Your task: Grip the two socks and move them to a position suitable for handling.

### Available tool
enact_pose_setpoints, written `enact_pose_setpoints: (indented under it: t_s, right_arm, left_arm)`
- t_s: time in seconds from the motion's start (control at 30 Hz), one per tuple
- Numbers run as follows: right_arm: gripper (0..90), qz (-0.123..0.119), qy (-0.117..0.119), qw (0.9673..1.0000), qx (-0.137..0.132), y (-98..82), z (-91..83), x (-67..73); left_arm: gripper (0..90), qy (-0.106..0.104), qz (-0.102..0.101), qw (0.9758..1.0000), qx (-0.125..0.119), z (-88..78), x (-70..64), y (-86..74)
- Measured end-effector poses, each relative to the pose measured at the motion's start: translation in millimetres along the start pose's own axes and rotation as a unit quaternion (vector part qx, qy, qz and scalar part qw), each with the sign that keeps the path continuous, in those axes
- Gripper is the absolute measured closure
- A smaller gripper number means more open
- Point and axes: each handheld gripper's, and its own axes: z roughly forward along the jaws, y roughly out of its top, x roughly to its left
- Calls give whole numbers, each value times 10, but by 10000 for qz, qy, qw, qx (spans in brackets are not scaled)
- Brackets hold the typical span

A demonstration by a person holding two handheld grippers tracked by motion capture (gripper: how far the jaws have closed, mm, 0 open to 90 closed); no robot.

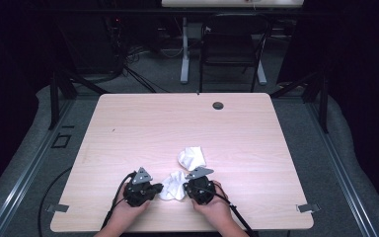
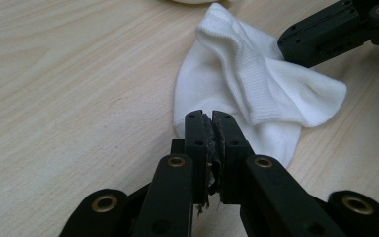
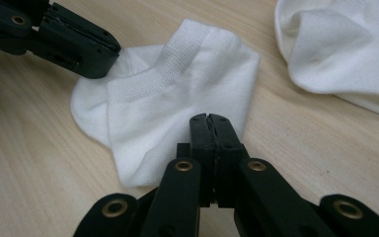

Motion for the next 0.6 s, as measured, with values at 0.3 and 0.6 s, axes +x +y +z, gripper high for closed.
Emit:
enact_pose_setpoints:
  t_s: [0.3,0.6]
  right_arm:
    - [900,128,8,9999,32,-145,-140,66]
    - [893,165,-13,9999,36,-217,-232,152]
  left_arm:
    - [865,-127,98,9999,51,-13,-124,-25]
    - [867,-166,187,9997,75,-34,-207,-55]
